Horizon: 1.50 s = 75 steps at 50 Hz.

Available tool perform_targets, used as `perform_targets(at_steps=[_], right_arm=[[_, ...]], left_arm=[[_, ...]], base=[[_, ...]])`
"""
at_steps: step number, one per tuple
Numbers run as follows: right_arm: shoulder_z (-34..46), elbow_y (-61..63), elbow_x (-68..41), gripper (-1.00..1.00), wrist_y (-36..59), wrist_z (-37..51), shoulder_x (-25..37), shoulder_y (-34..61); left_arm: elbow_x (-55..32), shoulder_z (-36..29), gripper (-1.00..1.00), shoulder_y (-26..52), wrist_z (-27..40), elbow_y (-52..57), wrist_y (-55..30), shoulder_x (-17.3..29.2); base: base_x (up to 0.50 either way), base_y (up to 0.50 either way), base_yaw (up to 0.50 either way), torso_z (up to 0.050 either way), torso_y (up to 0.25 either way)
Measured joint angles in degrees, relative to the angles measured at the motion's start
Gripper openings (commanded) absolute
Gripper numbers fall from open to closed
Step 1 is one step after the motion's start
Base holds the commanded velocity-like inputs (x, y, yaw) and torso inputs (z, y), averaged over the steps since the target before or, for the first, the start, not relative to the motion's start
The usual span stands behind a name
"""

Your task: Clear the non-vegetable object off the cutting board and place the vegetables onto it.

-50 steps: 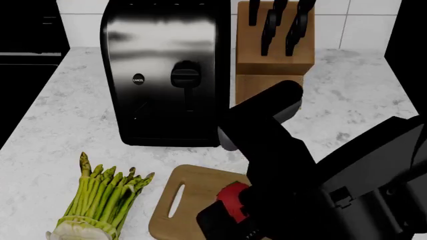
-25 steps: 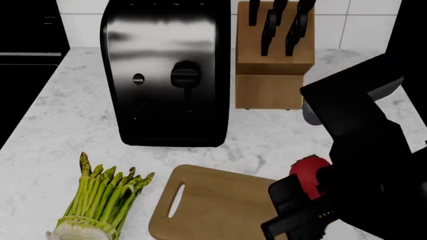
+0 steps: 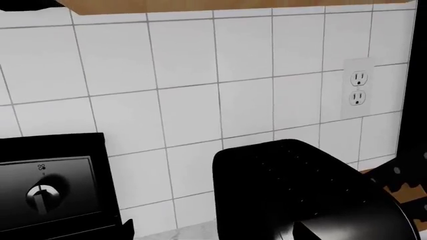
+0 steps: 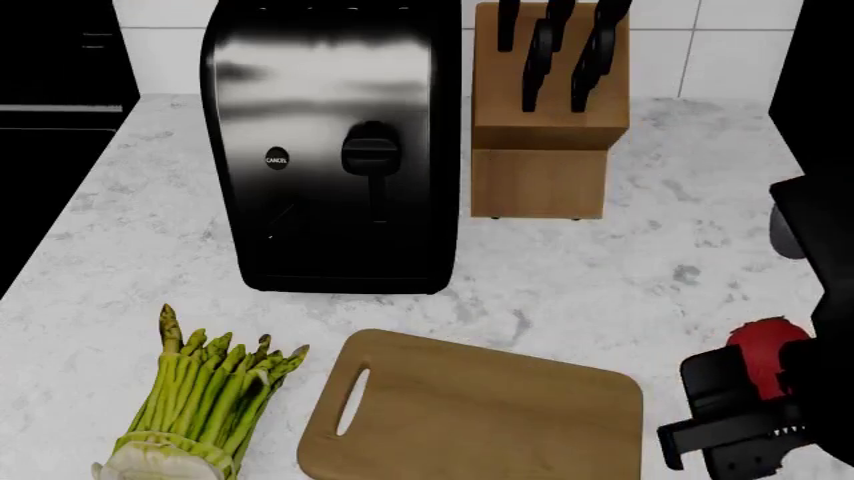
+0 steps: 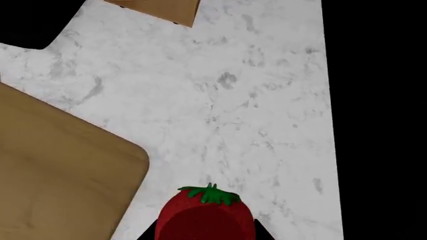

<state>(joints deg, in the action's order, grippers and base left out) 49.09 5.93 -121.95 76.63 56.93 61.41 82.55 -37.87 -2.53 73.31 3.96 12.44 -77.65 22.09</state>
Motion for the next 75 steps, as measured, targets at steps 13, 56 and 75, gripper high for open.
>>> perform_targets(at_steps=[13, 56, 75], right_arm=[[-1.97, 1.08, 6.63, -1.0, -6.49, -5.65, 3.18, -7.84], [-2.99, 5.77, 0.65, 1.0, -7.24, 1.23, 3.23, -3.58], [0.18, 10.82, -6.89, 1.0, -4.89, 10.23, -2.84, 5.92]], left_arm=[[-0.22, 0.09, 1.0, 0.19, 0.31, -0.37, 0.27, 0.29], [-3.07, 1.65, 1.0, 0.68, 1.92, 1.42, -1.74, 0.81], [-6.65, 3.94, 1.0, -0.08, 2.9, 4.77, -5.08, 0.92]], base=[[0.0, 0.0, 0.0, 0.0, 0.0], [0.0, 0.0, 0.0, 0.0, 0.0], [0.0, 0.0, 0.0, 0.0, 0.0]])
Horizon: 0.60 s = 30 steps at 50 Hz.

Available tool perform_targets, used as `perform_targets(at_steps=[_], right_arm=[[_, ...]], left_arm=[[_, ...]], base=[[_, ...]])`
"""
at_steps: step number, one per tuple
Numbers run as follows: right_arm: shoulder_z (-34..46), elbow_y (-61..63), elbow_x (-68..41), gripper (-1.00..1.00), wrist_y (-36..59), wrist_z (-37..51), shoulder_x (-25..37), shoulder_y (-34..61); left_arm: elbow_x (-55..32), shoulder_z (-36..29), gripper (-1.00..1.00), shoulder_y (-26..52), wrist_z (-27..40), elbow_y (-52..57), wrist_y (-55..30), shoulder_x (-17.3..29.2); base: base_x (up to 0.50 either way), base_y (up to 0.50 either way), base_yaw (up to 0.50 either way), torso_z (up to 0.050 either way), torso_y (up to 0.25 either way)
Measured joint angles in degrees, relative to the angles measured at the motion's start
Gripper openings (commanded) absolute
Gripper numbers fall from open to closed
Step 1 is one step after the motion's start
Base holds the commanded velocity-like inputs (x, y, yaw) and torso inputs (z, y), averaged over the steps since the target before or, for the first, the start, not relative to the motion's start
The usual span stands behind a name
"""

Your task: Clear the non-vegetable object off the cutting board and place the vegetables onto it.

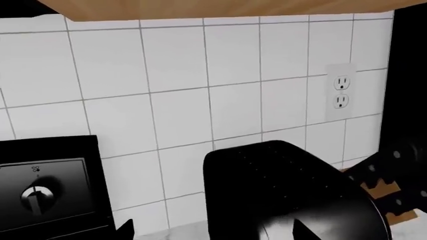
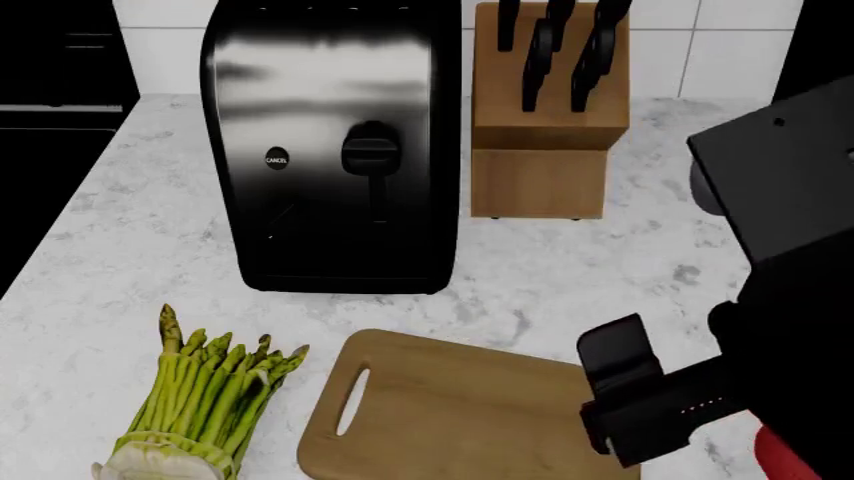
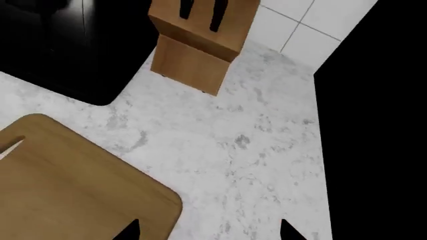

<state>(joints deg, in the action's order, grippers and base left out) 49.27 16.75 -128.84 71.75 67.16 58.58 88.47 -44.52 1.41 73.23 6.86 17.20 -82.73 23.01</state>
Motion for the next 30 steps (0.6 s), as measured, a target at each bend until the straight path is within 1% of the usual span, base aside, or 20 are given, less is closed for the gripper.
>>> perform_targets(at_steps=[3, 6, 13, 17, 21, 25, 30], right_arm=[[0.25, 0.86, -0.49, 1.0, 0.03, 0.96, -0.66, 1.0], [0.52, 1.44, -0.81, 1.0, 0.2, 1.76, -1.09, 1.88], [1.04, 1.98, -1.57, 1.0, 0.49, 3.08, -1.55, 3.67], [1.34, 1.89, -1.96, 1.0, 0.63, 3.61, -1.71, 4.58], [1.7, 1.69, -2.29, 1.0, 0.72, 4.05, -1.83, 5.29], [2.04, 1.33, -2.53, 1.0, 0.85, 4.37, -1.88, 5.93], [2.36, 0.98, -2.33, 1.0, 1.16, 4.43, -1.98, 6.36]], left_arm=[[-3.43, 0.88, 1.0, 0.01, 1.89, 0.72, -1.85, 0.18], [-10.2, 1.18, 1.0, 0.34, 6.38, 0.44, -3.21, 1.16], [-31.79, -0.24, 1.0, 2.67, 22.45, -2.73, -4.49, 4.34], [-43.56, -2.81, 1.0, 4.44, 30.87, -4.35, -4.29, 6.6], [-53.91, -5.96, 1.0, 6.03, 37.7, -5.58, -3.49, 9.07], [-62.85, -9.64, 1.0, 7.57, 42.85, -6.87, -2.61, 11.59], [-72.21, -14.2, 1.0, 9.86, 47.68, -7.97, -1.25, 14.5]], base=[[0.0, 0.0, 0.0, 0.0, 0.0], [0.0, 0.0, 0.0, 0.0, 0.0], [0.0, 0.0, 0.0, 0.0, 0.0], [0.0, 0.0, 0.0, 0.0, 0.0], [0.0, 0.0, 0.0, 0.0, 0.0], [0.0, 0.0, 0.0, 0.0, 0.0], [0.0, 0.0, 0.0, 0.0, 0.0]])
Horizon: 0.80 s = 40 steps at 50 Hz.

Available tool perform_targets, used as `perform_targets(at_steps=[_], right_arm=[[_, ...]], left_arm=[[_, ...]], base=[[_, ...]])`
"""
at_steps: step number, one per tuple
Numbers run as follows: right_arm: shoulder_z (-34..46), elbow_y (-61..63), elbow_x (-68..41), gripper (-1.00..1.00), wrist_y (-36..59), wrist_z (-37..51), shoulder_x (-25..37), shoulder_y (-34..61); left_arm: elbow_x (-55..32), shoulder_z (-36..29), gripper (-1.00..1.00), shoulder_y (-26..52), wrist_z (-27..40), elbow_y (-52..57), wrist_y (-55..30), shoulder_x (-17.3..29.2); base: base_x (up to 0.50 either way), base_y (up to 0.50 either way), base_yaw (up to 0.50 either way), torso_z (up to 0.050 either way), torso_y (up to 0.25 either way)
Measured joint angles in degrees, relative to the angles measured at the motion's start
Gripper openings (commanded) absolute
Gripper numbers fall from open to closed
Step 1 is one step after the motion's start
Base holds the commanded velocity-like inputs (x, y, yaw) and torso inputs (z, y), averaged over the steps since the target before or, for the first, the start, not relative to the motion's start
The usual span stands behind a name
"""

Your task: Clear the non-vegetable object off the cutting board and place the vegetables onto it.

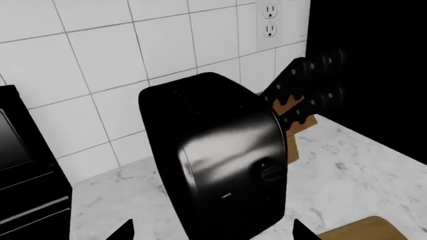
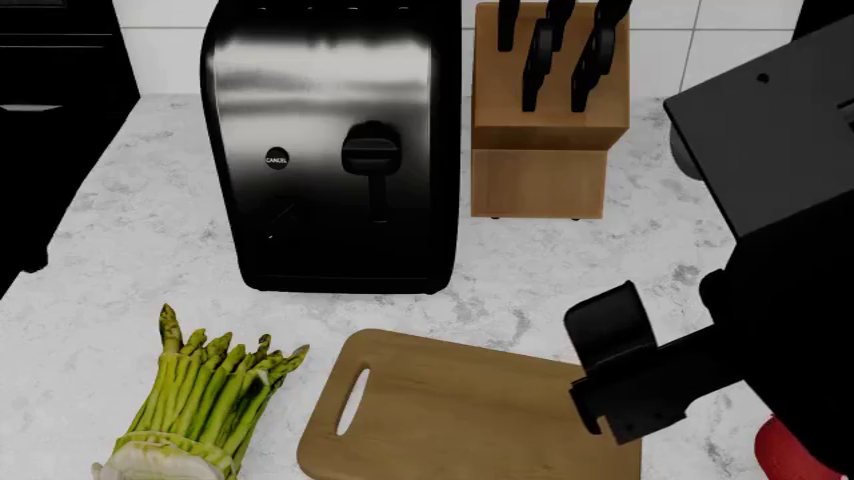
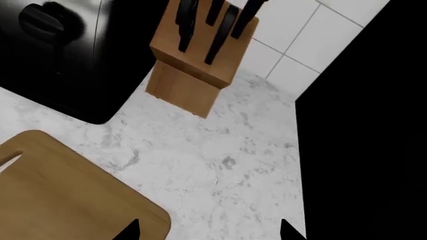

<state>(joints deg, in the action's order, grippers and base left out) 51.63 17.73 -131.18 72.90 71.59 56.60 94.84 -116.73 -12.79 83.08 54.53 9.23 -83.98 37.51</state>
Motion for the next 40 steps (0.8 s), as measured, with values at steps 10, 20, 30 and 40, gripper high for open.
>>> perform_targets(at_steps=[10, 20, 30, 40], right_arm=[[0.39, -0.04, 0.23, 1.0, 0.14, -0.1, 0.08, 0.35], [0.27, 0.92, 0.17, 1.0, -0.57, -0.27, 0.87, 0.13], [0.17, 1.4, 0.57, 1.0, -1.05, -0.87, 1.26, -0.3], [0.26, 1.71, 0.9, 1.0, -1.37, -1.25, 1.49, -0.57]], left_arm=[[-15.54, -9.2, 1.0, 3.9, 6.66, -0.92, 4.23, 4.3], [-25.65, -16.69, 1.0, 5.88, 11.16, -1.23, 8.51, 7.19], [-29.79, -21.4, 1.0, 5.52, 13.81, -0.36, 11.05, 8.78], [-30.55, -23.3, 1.0, 3.4, 14.5, 0.75, 12.78, 9.85]], base=[[0.0, 0.0, 0.0, 0.0, 0.0], [0.0, 0.0, 0.0, 0.0, 0.0], [0.0, 0.0, 0.0, 0.0, 0.0], [0.0, 0.0, 0.0, 0.0, 0.0]])
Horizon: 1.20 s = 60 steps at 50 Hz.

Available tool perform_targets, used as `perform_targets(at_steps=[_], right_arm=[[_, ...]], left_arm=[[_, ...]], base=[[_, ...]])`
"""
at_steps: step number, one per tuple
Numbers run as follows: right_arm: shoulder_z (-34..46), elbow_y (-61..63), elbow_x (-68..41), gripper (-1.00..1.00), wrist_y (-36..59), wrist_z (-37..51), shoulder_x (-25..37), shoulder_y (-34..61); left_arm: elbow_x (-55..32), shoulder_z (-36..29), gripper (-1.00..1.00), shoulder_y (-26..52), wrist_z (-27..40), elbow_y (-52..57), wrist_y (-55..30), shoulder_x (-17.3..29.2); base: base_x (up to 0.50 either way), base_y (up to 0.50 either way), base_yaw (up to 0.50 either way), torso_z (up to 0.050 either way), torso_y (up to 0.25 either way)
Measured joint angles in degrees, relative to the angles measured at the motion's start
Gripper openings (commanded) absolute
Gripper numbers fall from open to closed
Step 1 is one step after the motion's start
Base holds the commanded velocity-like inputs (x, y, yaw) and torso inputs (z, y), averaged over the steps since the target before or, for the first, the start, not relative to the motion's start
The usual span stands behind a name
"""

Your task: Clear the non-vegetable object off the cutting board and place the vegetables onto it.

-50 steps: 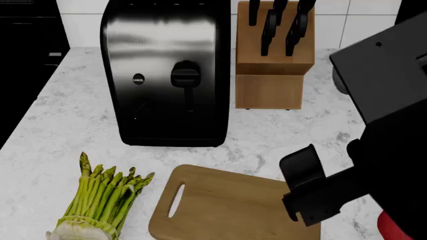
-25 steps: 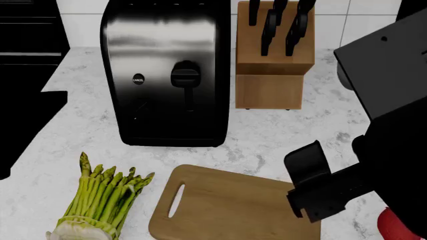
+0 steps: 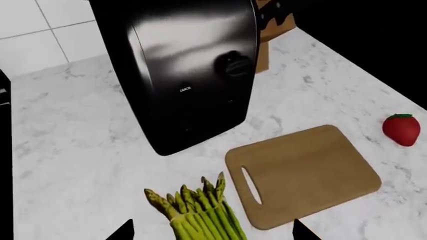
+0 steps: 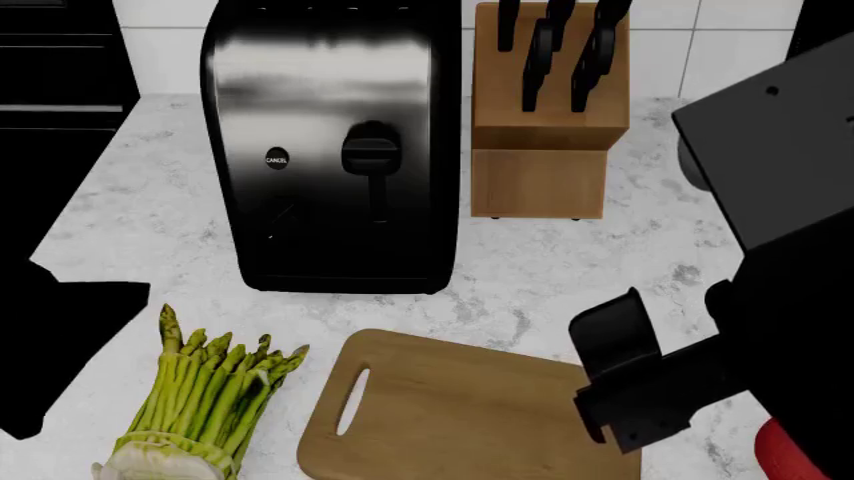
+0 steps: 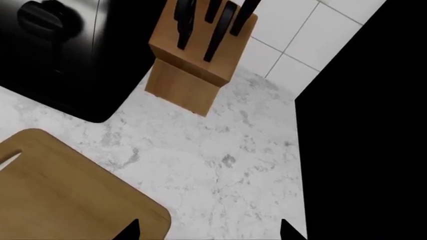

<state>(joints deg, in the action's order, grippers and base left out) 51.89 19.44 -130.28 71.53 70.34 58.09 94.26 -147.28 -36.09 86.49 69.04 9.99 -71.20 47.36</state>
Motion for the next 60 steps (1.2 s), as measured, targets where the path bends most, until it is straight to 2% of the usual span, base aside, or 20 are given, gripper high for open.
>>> perform_targets(at_steps=[16, 35, 60], right_arm=[[-0.07, 1.14, 0.93, 1.0, -0.81, -1.05, 0.88, -1.47], [-0.43, 1.28, 3.81, 1.0, -1.14, -4.03, 1.07, -3.81], [-0.85, 3.08, 5.96, 1.0, -2.25, -6.72, 2.06, -6.52]], left_arm=[[2.49, 0.08, 1.0, -4.44, -1.46, 1.1, 1.87, 0.1], [9.39, 0.42, 1.0, -9.99, -4.81, -0.22, 2.09, -1.79], [13.21, -0.62, 1.0, -14.18, -7.08, -2.47, 4.13, -4.19]], base=[[0.0, 0.0, 0.0, 0.0, 0.0], [0.0, 0.0, 0.0, 0.0, 0.0], [0.0, 0.0, 0.0, 0.0, 0.0]])
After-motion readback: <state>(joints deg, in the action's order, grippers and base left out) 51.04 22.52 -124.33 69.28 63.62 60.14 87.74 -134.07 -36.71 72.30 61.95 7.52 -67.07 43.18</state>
